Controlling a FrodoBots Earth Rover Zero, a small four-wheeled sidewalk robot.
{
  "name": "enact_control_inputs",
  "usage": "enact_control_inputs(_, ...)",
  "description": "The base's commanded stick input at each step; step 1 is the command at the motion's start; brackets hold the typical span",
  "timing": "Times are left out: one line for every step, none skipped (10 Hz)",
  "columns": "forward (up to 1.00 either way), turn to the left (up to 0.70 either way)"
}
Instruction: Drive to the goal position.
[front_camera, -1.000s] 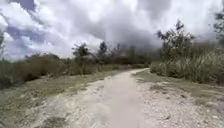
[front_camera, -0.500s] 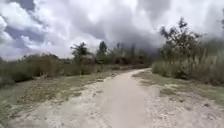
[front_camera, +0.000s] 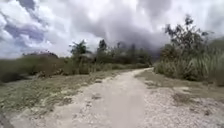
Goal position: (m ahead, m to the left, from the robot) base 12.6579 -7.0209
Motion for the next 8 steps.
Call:
enact_control_inputs(0.85, 0.00)
enact_control_inputs(0.85, 0.00)
enact_control_inputs(0.85, 0.00)
enact_control_inputs(0.85, 0.00)
enact_control_inputs(0.85, 0.00)
enact_control_inputs(0.85, -0.07)
enact_control_inputs(0.85, -0.28)
enact_control_inputs(0.85, -0.24)
